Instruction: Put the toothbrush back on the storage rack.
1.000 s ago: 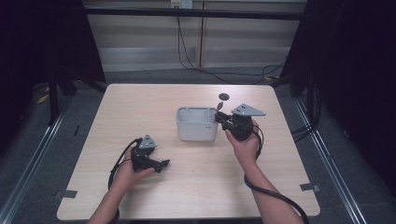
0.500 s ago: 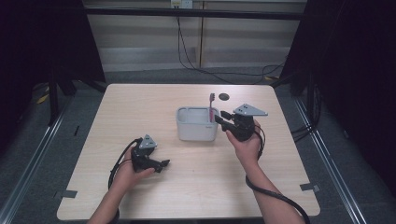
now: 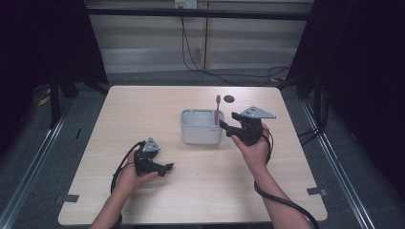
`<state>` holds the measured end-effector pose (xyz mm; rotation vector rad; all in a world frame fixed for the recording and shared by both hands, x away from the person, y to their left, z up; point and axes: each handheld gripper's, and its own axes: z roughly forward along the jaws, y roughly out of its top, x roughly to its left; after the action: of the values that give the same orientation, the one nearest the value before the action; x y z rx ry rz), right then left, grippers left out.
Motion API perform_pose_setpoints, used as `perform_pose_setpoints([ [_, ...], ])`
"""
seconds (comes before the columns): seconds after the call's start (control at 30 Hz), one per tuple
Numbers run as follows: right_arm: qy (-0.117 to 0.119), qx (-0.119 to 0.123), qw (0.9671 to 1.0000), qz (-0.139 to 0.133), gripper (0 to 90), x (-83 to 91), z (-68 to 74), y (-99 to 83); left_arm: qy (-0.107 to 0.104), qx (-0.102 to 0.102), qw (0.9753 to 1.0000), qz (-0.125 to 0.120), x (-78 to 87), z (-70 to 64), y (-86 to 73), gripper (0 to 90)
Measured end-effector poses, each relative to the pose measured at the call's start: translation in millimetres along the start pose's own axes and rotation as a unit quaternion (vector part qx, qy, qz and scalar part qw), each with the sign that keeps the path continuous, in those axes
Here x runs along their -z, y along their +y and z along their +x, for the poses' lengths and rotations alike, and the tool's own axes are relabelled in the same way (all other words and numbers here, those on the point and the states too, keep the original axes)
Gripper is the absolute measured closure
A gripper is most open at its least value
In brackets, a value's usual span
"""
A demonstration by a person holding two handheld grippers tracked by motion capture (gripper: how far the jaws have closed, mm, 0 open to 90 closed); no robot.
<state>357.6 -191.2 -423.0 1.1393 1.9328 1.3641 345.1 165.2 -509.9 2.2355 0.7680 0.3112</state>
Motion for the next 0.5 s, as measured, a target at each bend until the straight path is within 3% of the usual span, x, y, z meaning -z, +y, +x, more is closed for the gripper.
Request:
perform_pose_setpoints([
  [0.23,0.008,-0.013,0.9999,0.005,34.1,4.0,-6.8,-1.5,0.0,0.0,1.0,0.0,0.0,0.0,0.0,12.4],
  [0.5,0.018,-0.005,0.9996,0.023,28.9,9.9,-11.9,-2.9,0.0,0.0,1.0,0.0,0.0,0.0,0.0,12.4],
])
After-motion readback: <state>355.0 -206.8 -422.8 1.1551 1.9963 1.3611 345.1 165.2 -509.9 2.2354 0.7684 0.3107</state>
